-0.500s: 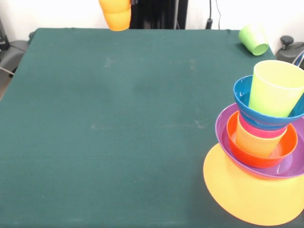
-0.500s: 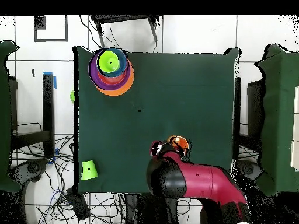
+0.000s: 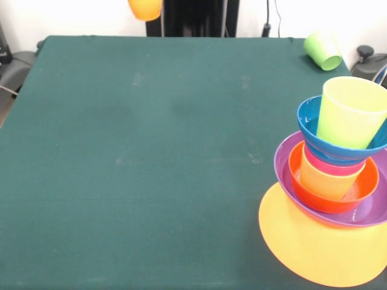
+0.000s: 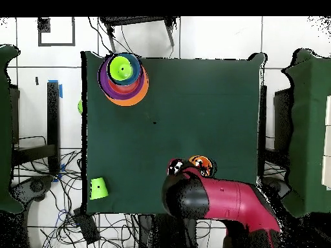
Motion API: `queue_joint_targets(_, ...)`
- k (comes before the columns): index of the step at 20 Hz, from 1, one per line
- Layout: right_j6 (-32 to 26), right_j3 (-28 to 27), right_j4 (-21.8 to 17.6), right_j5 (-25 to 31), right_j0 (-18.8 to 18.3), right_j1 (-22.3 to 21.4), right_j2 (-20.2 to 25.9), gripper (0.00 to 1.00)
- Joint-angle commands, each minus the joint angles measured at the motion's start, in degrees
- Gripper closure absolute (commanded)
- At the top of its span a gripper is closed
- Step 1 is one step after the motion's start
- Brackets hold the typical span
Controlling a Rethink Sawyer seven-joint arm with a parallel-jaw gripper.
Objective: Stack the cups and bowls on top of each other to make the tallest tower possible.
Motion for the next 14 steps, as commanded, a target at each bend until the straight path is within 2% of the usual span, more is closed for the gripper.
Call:
queue_joint_targets(1,1.7,-8.7,3.0,12.6,7.4,-0.7,5.4,1.0)
queue_joint_targets(7,9.0,-16.8,2.5,15.3,15.1,4.1,3.1,1.0)
queue_joint_targets(14,11.0,-28.5,2.6,17.3,20.8,11.8,0.8,1.0)
